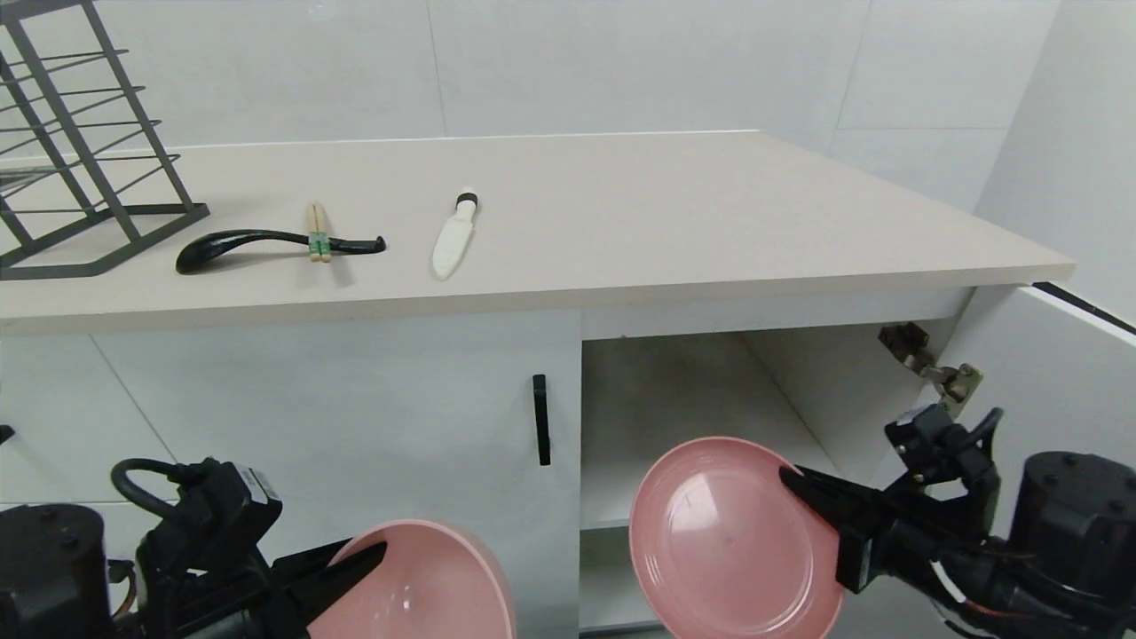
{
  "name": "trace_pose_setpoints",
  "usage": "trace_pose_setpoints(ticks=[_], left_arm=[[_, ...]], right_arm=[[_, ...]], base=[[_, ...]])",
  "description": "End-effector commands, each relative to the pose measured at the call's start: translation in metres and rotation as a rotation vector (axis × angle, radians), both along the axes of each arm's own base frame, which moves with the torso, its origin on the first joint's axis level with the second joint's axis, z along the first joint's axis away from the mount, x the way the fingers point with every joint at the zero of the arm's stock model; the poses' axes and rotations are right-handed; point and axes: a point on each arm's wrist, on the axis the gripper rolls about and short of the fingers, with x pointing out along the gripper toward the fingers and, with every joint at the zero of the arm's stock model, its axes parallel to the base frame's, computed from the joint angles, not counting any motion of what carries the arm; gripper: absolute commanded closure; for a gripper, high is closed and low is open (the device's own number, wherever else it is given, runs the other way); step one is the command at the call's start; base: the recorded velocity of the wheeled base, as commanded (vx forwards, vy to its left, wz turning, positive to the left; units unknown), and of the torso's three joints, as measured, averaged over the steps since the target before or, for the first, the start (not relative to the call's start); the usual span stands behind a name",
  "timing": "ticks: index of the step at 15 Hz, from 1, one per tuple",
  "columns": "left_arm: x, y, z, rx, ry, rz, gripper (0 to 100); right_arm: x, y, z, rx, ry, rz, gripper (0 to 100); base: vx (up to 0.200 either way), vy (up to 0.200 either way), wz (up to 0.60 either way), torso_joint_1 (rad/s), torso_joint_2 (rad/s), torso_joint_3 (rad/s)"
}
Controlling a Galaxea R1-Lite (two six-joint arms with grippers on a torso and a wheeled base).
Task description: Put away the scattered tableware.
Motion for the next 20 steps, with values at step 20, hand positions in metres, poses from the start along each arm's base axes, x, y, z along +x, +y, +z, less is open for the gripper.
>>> trace_pose_setpoints(ticks=[20], left_arm=[[-0.002, -0.003, 0.001, -0.004, -0.008, -0.024, 100]], right_arm=[[0.108, 0.007, -0.098, 0.036, 0.155, -0.179, 100]], base=[[0.01, 0.0, 0.0, 0.0, 0.0, 0.0]])
